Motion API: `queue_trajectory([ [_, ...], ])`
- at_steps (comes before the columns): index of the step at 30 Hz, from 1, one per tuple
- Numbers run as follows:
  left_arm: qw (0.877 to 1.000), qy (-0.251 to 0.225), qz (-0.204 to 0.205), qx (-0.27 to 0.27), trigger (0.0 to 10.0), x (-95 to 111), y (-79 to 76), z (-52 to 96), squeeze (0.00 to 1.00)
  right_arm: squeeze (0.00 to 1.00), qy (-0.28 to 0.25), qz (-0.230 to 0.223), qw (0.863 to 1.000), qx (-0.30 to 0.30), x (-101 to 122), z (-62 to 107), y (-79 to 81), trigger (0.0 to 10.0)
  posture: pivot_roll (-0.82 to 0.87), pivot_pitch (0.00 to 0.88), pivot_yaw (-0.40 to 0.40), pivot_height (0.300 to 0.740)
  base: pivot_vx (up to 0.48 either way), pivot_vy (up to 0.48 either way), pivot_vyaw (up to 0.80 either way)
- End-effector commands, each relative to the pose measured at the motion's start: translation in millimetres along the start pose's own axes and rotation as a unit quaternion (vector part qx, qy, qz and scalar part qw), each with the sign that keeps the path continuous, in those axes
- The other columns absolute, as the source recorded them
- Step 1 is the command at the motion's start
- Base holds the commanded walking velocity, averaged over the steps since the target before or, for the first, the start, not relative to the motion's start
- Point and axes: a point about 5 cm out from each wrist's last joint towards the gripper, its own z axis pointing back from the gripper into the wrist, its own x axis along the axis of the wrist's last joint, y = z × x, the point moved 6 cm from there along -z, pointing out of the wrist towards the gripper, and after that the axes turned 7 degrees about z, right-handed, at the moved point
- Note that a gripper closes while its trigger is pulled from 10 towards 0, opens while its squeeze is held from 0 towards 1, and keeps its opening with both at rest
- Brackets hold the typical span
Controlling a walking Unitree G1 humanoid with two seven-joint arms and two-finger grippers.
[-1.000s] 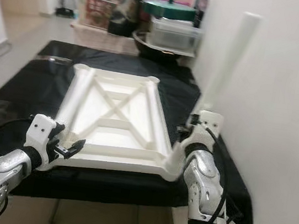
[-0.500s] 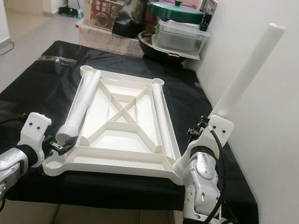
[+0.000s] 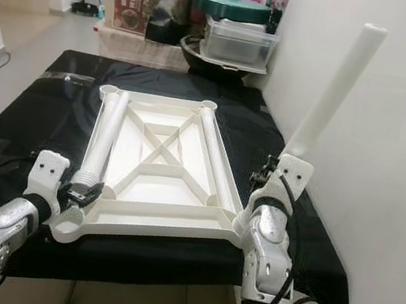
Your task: Building children table
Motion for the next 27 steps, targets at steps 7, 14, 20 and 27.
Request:
queue_trajectory([
  [7, 1.000, 0.008, -0.004, -0.002, 10.0, -4, -1.6, -1.7, 0.00, 1.00, -0.031, -0.027, 0.999, 0.022, 30, 4.7, 3.2, 10.0, 0.02, 0.000, -0.085, 0.740, 0.000, 0.000, 0.00],
  [14, 1.000, 0.009, -0.004, -0.003, 10.0, -4, -2.0, -2.4, 0.00, 1.00, -0.089, -0.047, 0.993, 0.055, 66, 8.8, 1.4, 10.0, 0.01, 0.000, -0.081, 0.740, 0.000, 0.000, 0.00],
  [20, 1.000, 0.009, -0.004, -0.005, 10.0, -4, -2.2, -2.9, 0.00, 1.00, -0.112, -0.048, 0.990, 0.069, 83, 6.8, -6.1, 10.0, 0.00, 0.000, -0.076, 0.740, 0.000, 0.000, 0.00],
  [27, 1.000, 0.010, -0.004, -0.010, 10.0, -5, -3.7, -4.8, 0.00, 1.00, -0.139, -0.031, 0.984, 0.107, 105, -3.4, -19.4, 10.0, -0.01, 0.000, -0.071, 0.740, 0.000, 0.000, 0.00],
])
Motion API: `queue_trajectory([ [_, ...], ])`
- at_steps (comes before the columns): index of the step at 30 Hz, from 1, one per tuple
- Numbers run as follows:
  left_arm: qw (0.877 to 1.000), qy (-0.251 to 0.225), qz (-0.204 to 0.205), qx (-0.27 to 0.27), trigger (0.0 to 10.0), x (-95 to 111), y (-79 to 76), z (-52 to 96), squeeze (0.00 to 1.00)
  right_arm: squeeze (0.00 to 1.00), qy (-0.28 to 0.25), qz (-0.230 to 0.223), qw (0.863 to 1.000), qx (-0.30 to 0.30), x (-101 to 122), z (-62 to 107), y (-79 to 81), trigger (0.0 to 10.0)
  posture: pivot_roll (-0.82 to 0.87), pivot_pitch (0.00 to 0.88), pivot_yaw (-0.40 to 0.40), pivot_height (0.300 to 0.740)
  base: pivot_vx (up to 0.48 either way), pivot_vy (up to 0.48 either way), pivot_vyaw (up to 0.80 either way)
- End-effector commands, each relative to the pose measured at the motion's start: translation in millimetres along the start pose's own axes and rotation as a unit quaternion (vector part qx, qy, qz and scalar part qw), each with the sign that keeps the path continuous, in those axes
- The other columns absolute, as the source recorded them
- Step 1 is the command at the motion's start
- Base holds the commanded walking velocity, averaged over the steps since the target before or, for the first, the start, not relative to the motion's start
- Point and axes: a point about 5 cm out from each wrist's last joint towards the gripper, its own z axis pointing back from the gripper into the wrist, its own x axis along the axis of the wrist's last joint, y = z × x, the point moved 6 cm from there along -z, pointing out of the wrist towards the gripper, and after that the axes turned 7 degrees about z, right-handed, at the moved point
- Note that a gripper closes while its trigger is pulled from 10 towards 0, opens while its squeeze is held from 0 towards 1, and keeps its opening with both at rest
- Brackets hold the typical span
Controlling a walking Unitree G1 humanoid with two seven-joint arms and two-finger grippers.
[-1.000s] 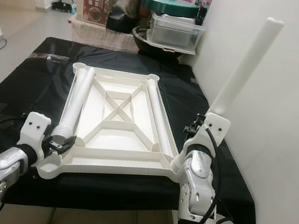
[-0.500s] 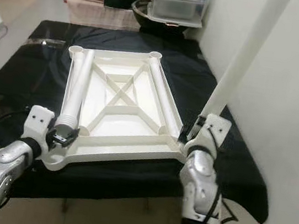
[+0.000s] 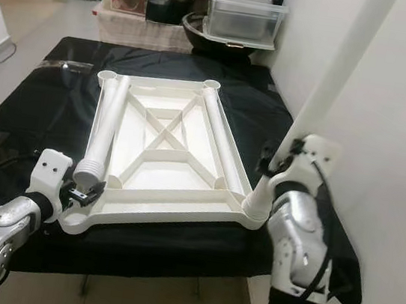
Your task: Building children table
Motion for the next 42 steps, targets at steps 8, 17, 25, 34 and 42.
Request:
queue_trajectory([
  [8, 1.000, 0.004, 0.001, -0.010, 10.0, -3, -5.1, -4.3, 0.00, 0.00, 0.022, 0.007, 0.995, 0.100, 1, -19.6, -11.1, 10.0, -0.01, 0.000, -0.071, 0.740, 0.000, 0.000, 0.00],
  [17, 1.000, 0.002, 0.002, -0.011, 10.0, -3, -7.1, -6.8, 0.00, 0.00, 0.045, 0.036, 0.980, 0.192, -7, -32.8, -24.2, 10.0, 0.01, 0.000, -0.085, 0.740, 0.000, 0.000, 0.00],
  [25, 1.000, 0.003, 0.003, -0.009, 10.0, -6, -6.5, -6.4, 0.00, 0.00, 0.048, 0.036, 0.964, 0.258, -1, -39.1, -30.1, 10.0, 0.02, 0.000, -0.098, 0.740, 0.000, 0.000, 0.00],
  [34, 1.000, 0.002, 0.003, -0.010, 10.0, -6, -6.9, -7.1, 0.00, 0.00, 0.048, 0.036, 0.959, 0.278, -6, -42.6, -32.2, 0.0, 0.03, 0.000, -0.102, 0.740, 0.000, 0.000, 0.00],
  [42, 1.000, 0.003, 0.001, -0.009, 10.0, -7, -5.8, -5.9, 0.00, 0.00, 0.080, 0.039, 0.973, 0.213, -29, -49.3, -48.6, 0.0, 0.03, 0.000, -0.105, 0.740, 0.000, 0.000, 0.00],
])
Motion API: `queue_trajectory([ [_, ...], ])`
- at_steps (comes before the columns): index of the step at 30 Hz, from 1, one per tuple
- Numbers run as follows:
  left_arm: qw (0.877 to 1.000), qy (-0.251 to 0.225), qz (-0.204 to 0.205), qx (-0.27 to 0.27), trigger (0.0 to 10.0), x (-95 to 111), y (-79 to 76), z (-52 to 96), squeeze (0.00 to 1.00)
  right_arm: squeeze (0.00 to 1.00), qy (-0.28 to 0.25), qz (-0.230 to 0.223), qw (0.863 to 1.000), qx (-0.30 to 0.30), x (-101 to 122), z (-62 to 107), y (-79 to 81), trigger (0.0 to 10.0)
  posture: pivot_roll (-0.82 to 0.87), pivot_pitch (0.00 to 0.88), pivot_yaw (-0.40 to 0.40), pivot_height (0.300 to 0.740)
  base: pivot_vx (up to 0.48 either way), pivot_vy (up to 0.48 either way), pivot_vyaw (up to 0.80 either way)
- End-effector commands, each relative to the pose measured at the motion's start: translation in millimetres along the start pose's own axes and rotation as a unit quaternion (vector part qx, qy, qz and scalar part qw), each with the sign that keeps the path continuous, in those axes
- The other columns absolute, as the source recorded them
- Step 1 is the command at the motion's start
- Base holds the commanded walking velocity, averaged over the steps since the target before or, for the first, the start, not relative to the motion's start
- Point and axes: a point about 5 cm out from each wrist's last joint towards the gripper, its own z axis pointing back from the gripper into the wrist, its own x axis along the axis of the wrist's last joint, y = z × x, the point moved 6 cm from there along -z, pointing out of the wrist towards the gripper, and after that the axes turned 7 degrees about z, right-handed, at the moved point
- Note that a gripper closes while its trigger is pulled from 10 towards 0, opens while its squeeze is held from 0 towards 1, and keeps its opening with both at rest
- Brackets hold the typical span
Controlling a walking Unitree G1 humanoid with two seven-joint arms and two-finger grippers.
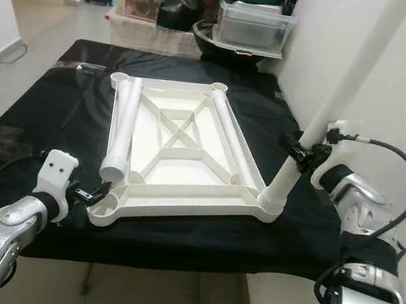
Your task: Building children table
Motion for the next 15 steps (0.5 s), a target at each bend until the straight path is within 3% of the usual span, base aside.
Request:
queue_trajectory([
  [1, 1.000, 0.008, 0.000, 0.001, 10.0, -6, 0.4, 1.1, 0.00, 0.00, 0.034, -0.012, 0.999, -0.020, -19, 0.6, -2.0, 0.0, 0.03, 0.000, -0.105, 0.740, 0.000, 0.000, 0.00],
  [3, 1.000, 0.008, 0.001, 0.001, 10.0, -6, 0.2, 1.4, 0.00, 0.00, 0.030, -0.023, 0.999, -0.032, -20, -0.9, -0.2, 0.0, 0.03, 0.000, -0.102, 0.740, 0.000, 0.000, 0.00],
  [5, 1.000, 0.009, 0.000, 0.000, 10.0, -6, 0.1, 2.2, 0.00, 0.00, 0.068, -0.048, 0.989, -0.124, -37, -1.8, -5.2, 0.0, 0.03, 0.000, -0.100, 0.740, 0.000, 0.000, 0.00],
  [6, 1.000, 0.009, 0.000, 0.000, 10.0, -6, 0.1, 2.2, 0.00, 0.00, 0.068, -0.048, 0.989, -0.124, -37, -1.8, -5.2, 0.0, 0.03, 0.000, -0.100, 0.740, 0.000, 0.000, 0.00],
  [9, 1.000, 0.010, -0.001, 0.000, 10.0, -7, 0.8, 2.4, 0.00, 0.00, 0.105, -0.066, 0.968, -0.218, -51, 1.3, -4.6, 0.0, 0.03, 0.000, -0.096, 0.740, 0.000, 0.000, 0.00],
  [11, 1.000, 0.011, -0.001, 0.001, 10.0, -7, 1.5, 2.1, 0.00, 0.00, 0.104, -0.092, 0.954, -0.266, -53, 1.0, 14.0, 0.0, 0.02, 0.000, -0.097, 0.740, 0.000, 0.000, 0.00],
  [12, 1.000, 0.011, 0.000, 0.001, 10.0, -7, 1.3, 1.4, 0.00, 0.00, 0.101, -0.101, 0.950, -0.277, -52, -1.6, 32.2, 0.0, 0.03, 0.000, -0.097, 0.740, 0.000, 0.000, 0.00],
  [13, 1.000, 0.011, 0.000, 0.001, 10.0, -7, 1.3, 1.4, 0.00, 0.00, 0.101, -0.101, 0.950, -0.277, -52, -1.6, 32.2, 0.0, 0.03, 0.000, -0.097, 0.740, 0.000, 0.000, 0.00],
  [15, 1.000, 0.009, 0.002, 0.000, 10.0, -6, -0.4, -0.1, 0.00, 0.00, 0.101, -0.111, 0.948, -0.280, -50, -12.4, 68.3, 0.0, 0.03, 0.000, -0.098, 0.740, 0.000, 0.000, 0.00],
])
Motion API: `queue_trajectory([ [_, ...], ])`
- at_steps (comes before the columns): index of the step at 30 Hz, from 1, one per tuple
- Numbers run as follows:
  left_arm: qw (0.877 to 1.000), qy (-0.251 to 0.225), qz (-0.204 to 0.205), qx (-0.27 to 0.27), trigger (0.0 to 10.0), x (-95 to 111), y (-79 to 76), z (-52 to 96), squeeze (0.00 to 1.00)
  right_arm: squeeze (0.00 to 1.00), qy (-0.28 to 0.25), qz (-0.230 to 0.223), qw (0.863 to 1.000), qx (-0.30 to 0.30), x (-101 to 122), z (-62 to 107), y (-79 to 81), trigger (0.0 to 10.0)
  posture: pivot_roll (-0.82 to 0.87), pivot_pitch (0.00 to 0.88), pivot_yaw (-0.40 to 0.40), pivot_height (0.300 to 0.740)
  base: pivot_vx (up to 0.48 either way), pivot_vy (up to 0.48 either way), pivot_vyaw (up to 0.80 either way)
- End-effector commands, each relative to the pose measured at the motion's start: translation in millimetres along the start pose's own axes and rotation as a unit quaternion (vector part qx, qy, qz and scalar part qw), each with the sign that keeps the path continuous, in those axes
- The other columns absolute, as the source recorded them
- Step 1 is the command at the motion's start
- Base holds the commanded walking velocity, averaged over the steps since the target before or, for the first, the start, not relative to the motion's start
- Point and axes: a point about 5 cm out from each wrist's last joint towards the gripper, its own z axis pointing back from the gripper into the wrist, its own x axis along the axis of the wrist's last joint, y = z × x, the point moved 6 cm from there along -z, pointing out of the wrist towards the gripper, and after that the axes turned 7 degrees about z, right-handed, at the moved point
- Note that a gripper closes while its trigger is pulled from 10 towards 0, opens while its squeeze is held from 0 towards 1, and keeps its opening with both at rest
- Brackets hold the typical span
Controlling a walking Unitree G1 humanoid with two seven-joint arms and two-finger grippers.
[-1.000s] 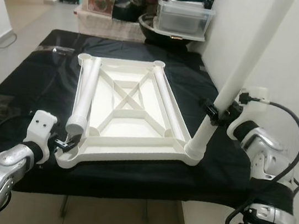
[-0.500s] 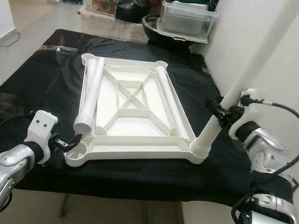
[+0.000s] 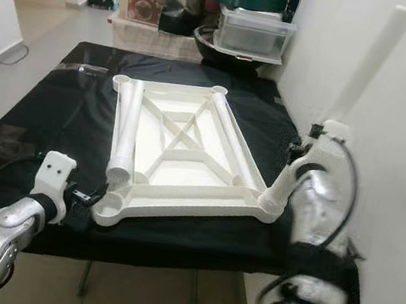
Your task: Building children table
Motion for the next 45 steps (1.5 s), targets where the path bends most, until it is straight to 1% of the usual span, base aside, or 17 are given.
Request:
queue_trajectory([
  [1, 1.000, 0.008, 0.000, -0.006, 10.0, -4, -4.3, -1.9, 0.00, 0.00, 0.082, -0.021, 0.996, 0.008, -41, 6.8, 16.9, 0.0, 0.03, 0.000, -0.098, 0.740, 0.000, 0.000, 0.00],
  [5, 1.000, 0.008, 0.001, -0.007, 10.0, -4, -5.4, -3.3, 0.00, 0.00, 0.100, -0.006, 0.995, 0.026, -44, 15.1, 54.9, 0.0, 0.02, 0.000, -0.107, 0.740, 0.000, 0.000, 0.00],
  [6, 1.000, 0.009, 0.000, -0.006, 10.0, -4, -4.8, -3.5, 0.00, 0.00, 0.107, 0.000, 0.994, 0.033, -45, 16.1, 60.8, 6.1, 0.02, 0.000, -0.107, 0.740, 0.000, 0.000, 0.00],
  [7, 1.000, 0.009, 0.000, -0.005, 10.0, -5, -4.4, -3.5, 0.00, 0.00, 0.112, 0.003, 0.993, 0.036, -46, 17.0, 63.7, 10.0, 0.02, 0.000, -0.107, 0.740, 0.000, 0.000, 0.00],
  [10, 1.000, 0.008, 0.003, -0.002, 10.0, -5, -4.1, -3.4, 0.00, 0.00, 0.106, -0.011, 0.993, 0.047, -41, 19.2, 67.2, 10.0, 0.02, 0.000, -0.108, 0.740, 0.000, 0.000, 0.00],
  [11, 1.000, 0.008, 0.004, -0.002, 10.0, -5, -4.6, -3.3, 0.00, 0.75, 0.104, -0.018, 0.993, 0.046, -40, 19.4, 64.3, 10.0, 0.02, 0.000, -0.108, 0.740, 0.000, 0.000, 0.00],
  [13, 1.000, 0.008, 0.004, -0.002, 10.0, -5, -5.0, -3.2, 0.00, 0.75, 0.103, -0.023, 0.993, 0.044, -39, 19.6, 62.0, 10.0, 0.02, 0.000, -0.108, 0.740, 0.000, 0.000, 0.00],
  [14, 1.000, 0.009, 0.005, -0.003, 10.0, -6, -6.1, -3.2, 0.00, 1.00, 0.100, -0.027, 0.994, 0.041, -37, 20.1, 57.4, 10.0, 0.02, 0.000, -0.108, 0.740, 0.000, 0.000, 0.00],
  [19, 1.000, 0.011, 0.005, -0.006, 10.0, -7, -7.4, -3.3, 0.00, 0.93, 0.097, -0.035, 0.993, 0.064, -30, 19.1, 42.2, 10.0, 0.01, 0.000, -0.095, 0.740, 0.000, 0.000, 0.00],
  [20, 1.000, 0.010, 0.005, -0.007, 10.0, -7, -7.4, -3.8, 0.00, 0.00, 0.093, -0.039, 0.989, 0.104, -25, 16.6, 37.3, 10.0, 0.00, 0.000, -0.093, 0.740, 0.000, 0.000, 0.00],
  [28, 1.000, 0.012, 0.004, -0.013, 10.0, -7, -9.5, -6.8, 0.00, 0.00, 0.008, -0.017, 0.957, 0.290, 13, 22.2, 15.2, 10.0, -0.01, 0.000, -0.080, 0.740, 0.000, 0.000, 0.00],
  [33, 1.000, 0.012, 0.005, -0.019, 10.0, -7, -13.9, -8.5, 0.00, 0.00, -0.012, 0.030, 0.951, 0.306, 8, 9.4, -1.0, 10.0, 0.00, 0.000, -0.084, 0.740, 0.000, 0.000, 0.00],
  [34, 1.000, 0.011, 0.005, -0.019, 10.0, -6, -13.2, -8.4, 0.00, 0.00, -0.016, 0.037, 0.951, 0.307, 8, 5.9, -1.6, 6.1, 0.01, 0.000, -0.088, 0.740, 0.000, 0.000, 0.00],
  [36, 1.000, 0.010, 0.004, -0.018, 10.0, -5, -11.7, -7.9, 0.00, 0.00, -0.016, 0.045, 0.949, 0.313, 7, 2.3, -0.4, 4.4, 0.02, 0.000, -0.093, 0.740, 0.000, 0.000, 0.00],
  [38, 1.000, 0.010, 0.003, -0.017, 10.0, -5, -10.6, -7.5, 0.00, 0.00, -0.015, 0.049, 0.946, 0.320, 6, 1.0, 0.8, 4.4, 0.02, 0.000, -0.093, 0.740, 0.000, 0.000, 0.00],
  [40, 1.000, 0.010, 0.002, -0.013, 10.0, -5, -7.5, -5.2, 0.00, 0.00, -0.023, 0.062, 0.940, 0.335, 12, -3.7, 4.8, 0.0, 0.03, 0.000, -0.107, 0.740, 0.000, 0.000, 0.00],
  [45, 1.000, 0.011, 0.002, -0.010, 10.0, -7, -6.3, -3.3, 0.00, 0.00, -0.022, 0.061, 0.947, 0.313, 16, -12.3, -2.3, 0.0, 0.04, 0.000, -0.116, 0.740, 0.000, 0.000, 0.00],
])
